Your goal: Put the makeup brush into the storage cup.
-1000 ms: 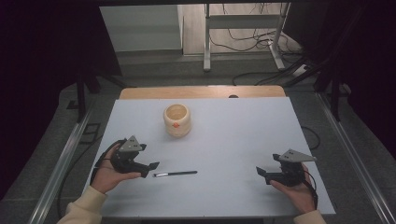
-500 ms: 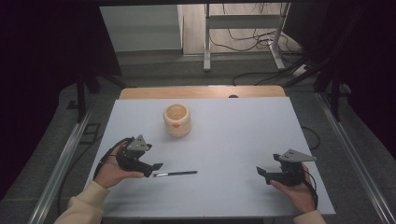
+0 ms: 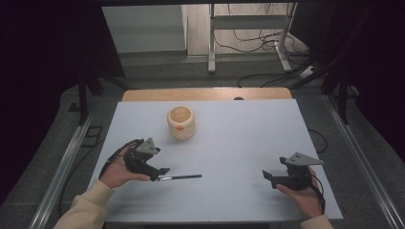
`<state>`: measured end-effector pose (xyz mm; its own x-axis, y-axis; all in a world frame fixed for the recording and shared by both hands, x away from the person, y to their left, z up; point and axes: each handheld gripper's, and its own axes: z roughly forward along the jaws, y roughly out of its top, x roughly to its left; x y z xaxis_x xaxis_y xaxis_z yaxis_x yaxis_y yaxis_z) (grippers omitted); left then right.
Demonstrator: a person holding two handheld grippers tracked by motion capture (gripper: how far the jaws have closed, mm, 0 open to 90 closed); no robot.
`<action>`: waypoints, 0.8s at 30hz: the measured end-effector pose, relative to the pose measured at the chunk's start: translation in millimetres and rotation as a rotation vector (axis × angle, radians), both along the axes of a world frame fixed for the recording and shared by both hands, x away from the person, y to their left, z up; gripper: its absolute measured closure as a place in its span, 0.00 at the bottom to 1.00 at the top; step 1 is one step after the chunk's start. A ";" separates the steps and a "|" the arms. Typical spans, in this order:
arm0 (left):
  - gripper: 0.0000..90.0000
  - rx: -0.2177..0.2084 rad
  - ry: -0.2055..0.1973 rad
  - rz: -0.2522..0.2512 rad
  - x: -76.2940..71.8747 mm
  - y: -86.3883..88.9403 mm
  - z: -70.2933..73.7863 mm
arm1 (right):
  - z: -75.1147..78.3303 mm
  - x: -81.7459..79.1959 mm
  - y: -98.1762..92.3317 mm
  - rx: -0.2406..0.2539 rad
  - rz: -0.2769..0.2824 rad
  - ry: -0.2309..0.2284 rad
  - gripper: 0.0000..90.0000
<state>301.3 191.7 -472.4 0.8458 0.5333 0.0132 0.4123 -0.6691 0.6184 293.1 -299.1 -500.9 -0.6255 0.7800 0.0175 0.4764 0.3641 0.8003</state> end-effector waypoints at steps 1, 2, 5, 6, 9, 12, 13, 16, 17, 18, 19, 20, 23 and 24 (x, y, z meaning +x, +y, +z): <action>0.19 0.005 0.001 -0.005 0.3 -1.2 -0.5 | 0.2 0.0 -0.3 0.001 -0.001 0.000 0.14; 0.19 0.012 0.003 -0.011 0.4 -2.4 -0.9 | 0.4 -0.3 -0.6 0.001 0.000 0.000 0.14; 0.19 0.042 -0.002 -0.023 1.3 -8.0 -3.1 | -0.1 0.1 -0.1 0.001 0.002 0.000 0.14; 0.20 0.042 0.001 -0.028 1.8 -9.4 -3.4 | -0.3 0.2 0.0 0.000 0.002 0.000 0.14; 0.20 0.050 0.005 -0.038 2.5 -11.9 -3.9 | -0.4 0.2 0.1 0.000 0.003 0.001 0.14; 0.20 0.064 0.012 -0.056 3.3 -15.4 -4.6 | -0.5 0.1 -0.2 -0.002 0.002 0.001 0.14; 0.20 0.069 0.014 -0.060 3.5 -16.5 -4.8 | -0.5 0.1 -0.2 -0.003 0.003 0.001 0.14; 0.20 0.087 0.018 -0.071 3.8 -19.7 -6.4 | -0.5 0.1 0.1 -0.003 0.004 0.000 0.14; 0.20 0.093 0.020 -0.074 4.3 -20.6 -7.3 | -0.5 0.1 0.1 -0.003 0.004 0.000 0.14; 0.20 0.098 0.026 -0.077 4.7 -21.5 -8.3 | -0.6 0.1 0.2 -0.004 0.003 0.001 0.14; 0.20 0.103 0.034 -0.080 4.8 -22.4 -9.4 | -0.6 0.1 0.2 -0.004 0.003 0.001 0.14; 0.21 0.112 0.043 -0.089 5.4 -24.1 -11.6 | -0.5 0.0 0.2 -0.004 0.002 -0.001 0.14; 0.21 0.127 0.047 -0.102 6.4 -25.3 -13.3 | -0.5 0.0 0.1 -0.003 0.003 -0.002 0.14; 0.21 0.131 0.049 -0.104 6.7 -26.0 -14.5 | -0.7 0.2 0.0 -0.005 0.003 -0.002 0.14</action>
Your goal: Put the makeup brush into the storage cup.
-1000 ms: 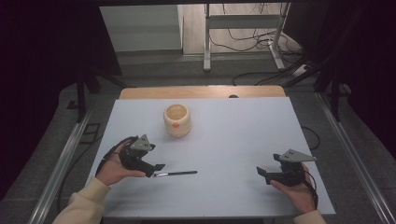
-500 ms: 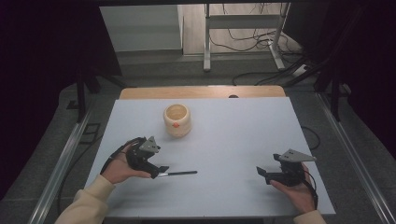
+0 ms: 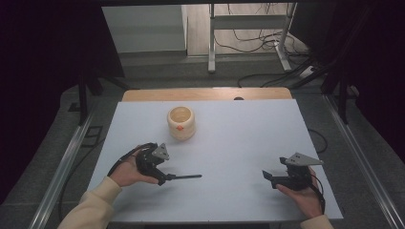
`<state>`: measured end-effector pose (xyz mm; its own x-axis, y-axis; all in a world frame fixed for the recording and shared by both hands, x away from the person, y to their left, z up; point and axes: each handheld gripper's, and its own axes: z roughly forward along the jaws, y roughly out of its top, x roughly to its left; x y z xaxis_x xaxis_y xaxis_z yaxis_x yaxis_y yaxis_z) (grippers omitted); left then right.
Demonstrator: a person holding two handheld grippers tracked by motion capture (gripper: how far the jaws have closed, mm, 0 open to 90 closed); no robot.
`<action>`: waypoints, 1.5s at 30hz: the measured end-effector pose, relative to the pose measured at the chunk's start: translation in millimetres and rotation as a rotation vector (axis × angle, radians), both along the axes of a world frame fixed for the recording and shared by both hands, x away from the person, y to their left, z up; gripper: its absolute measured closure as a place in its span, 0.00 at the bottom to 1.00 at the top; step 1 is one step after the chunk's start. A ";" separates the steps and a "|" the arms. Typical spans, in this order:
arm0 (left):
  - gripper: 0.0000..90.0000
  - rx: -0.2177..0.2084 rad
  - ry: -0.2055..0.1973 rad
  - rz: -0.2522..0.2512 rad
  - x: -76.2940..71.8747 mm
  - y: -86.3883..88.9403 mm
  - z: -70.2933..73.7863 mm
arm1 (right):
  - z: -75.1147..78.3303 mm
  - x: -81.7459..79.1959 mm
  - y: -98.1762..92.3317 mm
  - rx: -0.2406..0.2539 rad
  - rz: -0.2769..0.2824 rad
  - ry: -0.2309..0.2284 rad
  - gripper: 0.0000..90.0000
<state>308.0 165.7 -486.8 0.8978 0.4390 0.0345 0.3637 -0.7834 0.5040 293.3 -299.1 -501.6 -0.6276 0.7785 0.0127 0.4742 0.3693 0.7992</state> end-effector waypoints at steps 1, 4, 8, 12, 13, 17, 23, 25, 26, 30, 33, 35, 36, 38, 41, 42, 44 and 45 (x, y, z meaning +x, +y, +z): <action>0.22 0.006 0.000 -0.005 0.5 -0.6 -0.9 | 0.0 0.0 0.0 0.000 0.000 0.000 0.14; 0.22 0.021 0.009 -0.019 1.4 -2.1 -3.8 | -0.1 0.2 0.2 0.000 -0.003 0.001 0.14; 0.23 0.034 0.027 -0.033 1.4 -3.7 -6.5 | 0.2 -0.4 0.4 0.000 -0.001 0.000 0.14; 0.25 0.045 0.042 -0.052 2.5 -5.6 -9.8 | -0.2 0.2 0.5 0.000 -0.002 0.001 0.14; 0.25 0.052 0.044 -0.056 2.8 -6.3 -10.8 | -0.3 0.3 0.5 -0.001 -0.003 0.001 0.14; 0.26 0.074 0.059 -0.077 4.6 -8.8 -15.9 | -0.4 0.2 0.5 -0.003 -0.004 0.001 0.14; 0.34 0.101 0.070 -0.099 4.5 -11.9 -19.2 | -0.4 0.3 0.4 -0.003 -0.006 0.002 0.14; 0.41 0.114 0.094 -0.115 3.8 -13.3 -21.3 | -0.5 0.3 0.5 -0.004 -0.005 0.002 0.14; 0.44 0.114 0.094 -0.115 3.8 -13.3 -21.3 | -0.5 0.3 0.5 -0.004 -0.005 0.002 0.14; 0.52 0.134 0.117 -0.137 2.9 -16.2 -23.6 | -0.6 0.2 0.6 -0.008 -0.004 0.001 0.14; 0.58 0.151 0.132 -0.146 4.6 -17.6 -24.5 | -0.6 0.3 0.8 -0.007 -0.003 0.002 0.14; 0.61 0.147 0.146 -0.150 6.4 -17.8 -24.6 | -0.5 0.3 0.8 -0.007 -0.002 0.003 0.14; 0.62 0.150 0.147 -0.152 7.9 -17.9 -24.2 | -0.4 0.2 0.6 -0.007 -0.002 0.001 0.14; 0.65 0.152 0.149 -0.156 8.3 -18.1 -24.1 | -0.3 0.2 0.5 -0.007 -0.003 0.000 0.14; 0.67 0.175 0.139 -0.189 7.8 -20.5 -23.2 | -0.3 0.2 0.4 -0.007 -0.003 0.000 0.14; 0.70 0.187 0.136 -0.204 7.0 -22.1 -22.6 | -0.3 0.2 0.5 -0.007 -0.002 0.000 0.14; 0.77 0.218 0.135 -0.238 5.7 -26.7 -21.0 | -0.3 0.3 0.7 -0.007 -0.002 0.001 0.14; 0.80 0.218 0.135 -0.238 5.7 -26.7 -21.0 | -0.3 0.3 0.7 -0.007 -0.002 0.001 0.14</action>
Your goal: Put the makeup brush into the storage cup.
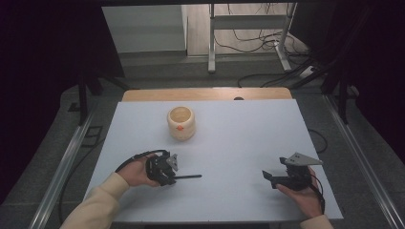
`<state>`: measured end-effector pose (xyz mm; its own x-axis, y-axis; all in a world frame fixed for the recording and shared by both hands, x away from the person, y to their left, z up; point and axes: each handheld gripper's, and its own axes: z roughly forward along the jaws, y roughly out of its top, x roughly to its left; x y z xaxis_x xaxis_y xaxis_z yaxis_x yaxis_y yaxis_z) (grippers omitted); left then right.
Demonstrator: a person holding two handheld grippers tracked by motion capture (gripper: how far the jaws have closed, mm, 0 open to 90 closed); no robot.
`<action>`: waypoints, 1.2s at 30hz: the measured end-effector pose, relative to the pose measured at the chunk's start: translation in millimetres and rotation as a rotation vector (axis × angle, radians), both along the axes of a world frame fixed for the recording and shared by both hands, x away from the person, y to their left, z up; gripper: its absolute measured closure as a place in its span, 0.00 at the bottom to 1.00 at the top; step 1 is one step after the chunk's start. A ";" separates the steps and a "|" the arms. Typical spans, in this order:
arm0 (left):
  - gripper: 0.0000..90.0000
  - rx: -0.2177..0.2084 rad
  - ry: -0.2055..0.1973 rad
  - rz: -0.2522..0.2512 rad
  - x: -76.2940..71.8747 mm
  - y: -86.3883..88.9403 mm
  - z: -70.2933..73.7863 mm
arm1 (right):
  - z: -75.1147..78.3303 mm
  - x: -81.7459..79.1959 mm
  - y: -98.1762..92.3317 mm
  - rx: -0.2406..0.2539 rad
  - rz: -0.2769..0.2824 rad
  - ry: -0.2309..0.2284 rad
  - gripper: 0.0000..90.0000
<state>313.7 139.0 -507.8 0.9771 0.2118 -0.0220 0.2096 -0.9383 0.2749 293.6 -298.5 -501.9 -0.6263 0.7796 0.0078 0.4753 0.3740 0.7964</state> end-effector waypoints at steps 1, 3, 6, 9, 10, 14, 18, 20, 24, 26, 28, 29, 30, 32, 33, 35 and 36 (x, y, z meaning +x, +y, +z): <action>0.80 0.007 0.004 -0.013 0.3 -1.1 0.3 | 0.1 0.0 0.0 0.000 0.000 0.000 0.14; 0.86 0.008 0.022 -0.023 1.2 -2.0 0.6 | 0.4 -0.3 -0.2 0.001 0.000 -0.001 0.14; 0.91 0.003 0.031 -0.025 1.5 -1.5 0.4 | 0.5 -0.5 -0.4 0.002 0.000 -0.001 0.14; 0.92 0.000 0.024 -0.030 0.6 -1.3 0.2 | 0.3 -0.3 -0.3 -0.001 0.001 0.000 0.14; 0.92 0.000 0.023 -0.031 0.4 -1.3 0.3 | 0.3 -0.3 -0.3 0.000 0.001 -0.001 0.14; 0.92 -0.002 0.017 -0.031 -0.4 -0.7 0.6 | 0.4 -0.4 -0.2 0.001 0.001 -0.001 0.14; 0.92 -0.009 0.010 -0.025 -1.5 -0.2 0.3 | 0.6 -0.4 -0.5 0.003 -0.001 0.000 0.14; 0.92 -0.017 -0.009 -0.018 -2.5 0.3 0.5 | 0.9 -0.5 -0.8 0.005 -0.003 -0.002 0.14; 0.92 -0.026 -0.038 0.006 -2.5 2.2 1.8 | 0.9 -0.5 -1.2 0.005 0.000 -0.005 0.14; 0.92 -0.036 -0.051 0.018 -2.3 3.8 3.6 | 1.1 -0.6 -1.1 0.005 0.000 -0.007 0.14; 0.92 -0.043 -0.062 0.024 -2.7 5.1 5.5 | 1.4 -0.7 -1.4 0.006 -0.001 -0.007 0.14; 0.92 -0.049 -0.067 0.029 -3.2 5.7 6.4 | 1.3 -0.6 -1.6 0.006 -0.002 -0.007 0.14; 0.92 -0.054 -0.077 0.034 -4.2 6.9 8.6 | 1.3 -0.5 -1.6 0.005 -0.003 -0.007 0.14; 0.92 -0.062 -0.078 0.042 -4.7 7.4 9.5 | 1.4 -0.6 -1.6 0.006 -0.004 -0.007 0.14; 0.92 -0.063 -0.084 0.041 -4.6 8.4 11.0 | 1.6 -0.6 -1.7 0.006 -0.005 -0.008 0.14; 0.92 -0.078 -0.085 0.059 -5.1 10.2 13.4 | 1.7 -0.6 -1.8 0.006 -0.005 -0.009 0.14; 0.92 -0.077 -0.087 0.062 -4.9 11.1 14.7 | 1.7 -0.6 -1.9 0.009 -0.005 -0.008 0.14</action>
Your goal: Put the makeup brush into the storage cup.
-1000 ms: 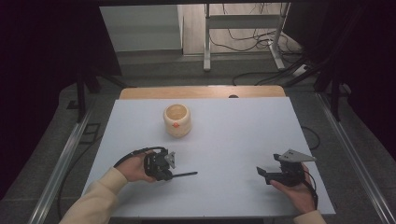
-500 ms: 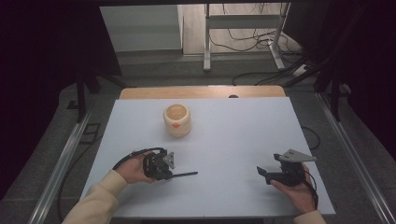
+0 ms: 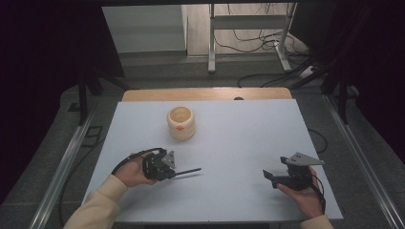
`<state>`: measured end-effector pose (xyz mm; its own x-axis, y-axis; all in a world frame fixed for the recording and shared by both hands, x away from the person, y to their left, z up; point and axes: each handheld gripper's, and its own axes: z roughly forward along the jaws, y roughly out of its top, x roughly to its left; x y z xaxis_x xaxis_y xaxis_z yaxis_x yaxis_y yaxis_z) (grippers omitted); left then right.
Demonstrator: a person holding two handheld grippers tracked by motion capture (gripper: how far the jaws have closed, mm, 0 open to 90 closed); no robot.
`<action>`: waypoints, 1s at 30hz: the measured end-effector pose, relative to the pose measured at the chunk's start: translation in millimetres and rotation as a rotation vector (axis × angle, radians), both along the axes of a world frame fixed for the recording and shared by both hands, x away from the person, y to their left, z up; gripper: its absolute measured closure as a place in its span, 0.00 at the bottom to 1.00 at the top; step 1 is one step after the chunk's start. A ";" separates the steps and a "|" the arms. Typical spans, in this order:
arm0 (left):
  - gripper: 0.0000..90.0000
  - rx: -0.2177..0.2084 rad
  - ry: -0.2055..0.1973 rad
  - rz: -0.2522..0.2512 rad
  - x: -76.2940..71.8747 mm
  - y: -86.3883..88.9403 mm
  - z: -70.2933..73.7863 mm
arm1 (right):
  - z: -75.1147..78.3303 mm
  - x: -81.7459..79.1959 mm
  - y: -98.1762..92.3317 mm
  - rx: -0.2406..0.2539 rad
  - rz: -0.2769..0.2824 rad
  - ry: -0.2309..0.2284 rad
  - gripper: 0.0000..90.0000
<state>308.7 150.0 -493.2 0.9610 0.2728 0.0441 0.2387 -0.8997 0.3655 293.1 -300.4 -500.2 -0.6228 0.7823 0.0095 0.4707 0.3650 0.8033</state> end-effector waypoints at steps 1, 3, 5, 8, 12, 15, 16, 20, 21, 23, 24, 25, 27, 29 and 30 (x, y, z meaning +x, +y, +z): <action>0.92 -0.007 -0.004 0.009 -0.1 0.8 0.9 | 0.0 0.0 -0.1 0.000 -0.001 0.000 0.14; 0.92 -0.016 -0.006 0.022 0.1 2.0 2.7 | 0.0 0.0 0.0 0.000 0.000 0.000 0.14; 0.92 -0.017 -0.015 0.036 0.0 2.1 4.2 | -0.1 0.0 0.2 -0.002 -0.001 0.000 0.14; 0.92 -0.022 -0.026 0.058 -0.3 1.4 7.0 | -0.2 0.1 0.2 -0.003 -0.001 0.001 0.14; 0.92 -0.011 -0.043 0.087 -0.6 -0.8 11.4 | 0.0 0.0 0.3 -0.001 -0.001 0.000 0.14; 0.92 -0.020 -0.060 0.121 -0.1 -2.8 15.7 | -0.1 0.0 0.2 -0.002 0.000 0.001 0.14; 0.92 -0.020 -0.060 0.121 -0.1 -2.8 15.7 | -0.1 0.0 0.2 -0.002 0.000 0.001 0.14; 0.92 -0.024 -0.076 0.150 0.5 -6.4 18.1 | -0.4 0.0 0.7 -0.003 0.000 0.001 0.14; 0.92 -0.024 -0.079 0.157 0.5 -7.2 19.0 | -0.5 0.0 0.8 -0.004 0.000 0.001 0.14; 0.92 -0.034 -0.085 0.174 0.3 -9.7 21.3 | -0.3 -0.2 1.0 0.000 0.001 0.001 0.14; 0.92 -0.034 -0.085 0.174 0.3 -9.7 21.3 | -0.3 -0.2 1.0 0.000 0.001 0.001 0.14; 0.92 -0.046 -0.092 0.188 -0.5 -11.7 23.0 | -0.4 -0.1 1.2 -0.001 0.001 0.001 0.14; 0.92 -0.044 -0.095 0.190 -0.6 -12.9 24.1 | -0.4 0.0 1.4 -0.001 0.002 0.001 0.14; 0.92 -0.044 -0.118 0.198 -2.7 -17.4 26.4 | -0.3 -0.4 1.9 0.000 0.001 0.002 0.14; 0.92 -0.044 -0.118 0.198 -2.7 -17.4 26.4 | -0.3 -0.4 1.9 0.000 0.001 0.002 0.14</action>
<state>306.0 132.6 -466.8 0.8774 0.4597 0.1371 0.3622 -0.8222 0.4391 292.7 -298.4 -500.5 -0.6238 0.7815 0.0105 0.4717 0.3658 0.8023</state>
